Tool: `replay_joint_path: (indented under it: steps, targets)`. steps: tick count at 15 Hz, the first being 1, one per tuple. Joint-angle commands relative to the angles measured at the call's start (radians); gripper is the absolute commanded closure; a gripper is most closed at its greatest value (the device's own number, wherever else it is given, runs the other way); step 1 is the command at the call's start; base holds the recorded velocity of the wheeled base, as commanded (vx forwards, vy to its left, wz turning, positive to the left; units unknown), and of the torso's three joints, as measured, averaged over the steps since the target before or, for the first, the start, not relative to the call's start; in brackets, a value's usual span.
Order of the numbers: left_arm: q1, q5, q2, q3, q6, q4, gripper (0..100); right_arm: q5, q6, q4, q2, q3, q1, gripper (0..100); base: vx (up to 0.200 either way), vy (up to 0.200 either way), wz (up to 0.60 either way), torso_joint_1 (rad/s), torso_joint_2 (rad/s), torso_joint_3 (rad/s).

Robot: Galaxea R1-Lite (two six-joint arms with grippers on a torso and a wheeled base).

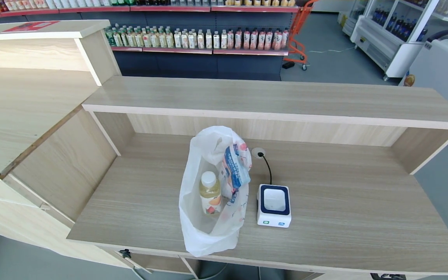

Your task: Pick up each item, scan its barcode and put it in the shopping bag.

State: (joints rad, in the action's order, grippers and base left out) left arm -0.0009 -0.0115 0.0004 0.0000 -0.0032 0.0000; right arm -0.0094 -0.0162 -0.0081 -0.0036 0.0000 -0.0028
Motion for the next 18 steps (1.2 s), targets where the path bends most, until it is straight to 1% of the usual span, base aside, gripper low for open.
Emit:
replay_joint_path:
  steps: [1,4,9,10,18]
  targets:
    - [0.001,-0.001,0.000,0.000,-0.001,0.000,0,0.000,-0.001,-0.001,0.004,0.000,0.000,0,0.000,0.000,0.00,0.000,0.00,0.000]
    - [-0.001,-0.001,0.000,0.000,0.005,0.000,0,0.000,0.001,-0.001,0.004,0.000,0.000,0,0.000,0.000,0.00,0.000,0.00,0.000]
    - [-0.001,0.001,0.000,0.000,0.005,0.000,0,0.000,0.005,-0.001,0.004,0.000,0.000,0,0.200,0.000,0.00,-0.002,0.00,0.000]
    - [-0.001,-0.001,0.000,0.000,0.000,0.000,0,0.000,0.007,-0.001,0.004,0.000,0.000,100,0.200,0.000,0.00,0.022,0.02,0.002]
    - [-0.001,-0.001,0.000,0.000,0.000,0.000,0,-0.001,0.012,-0.001,0.004,0.000,0.000,100,0.000,0.000,0.00,0.000,0.00,0.000]
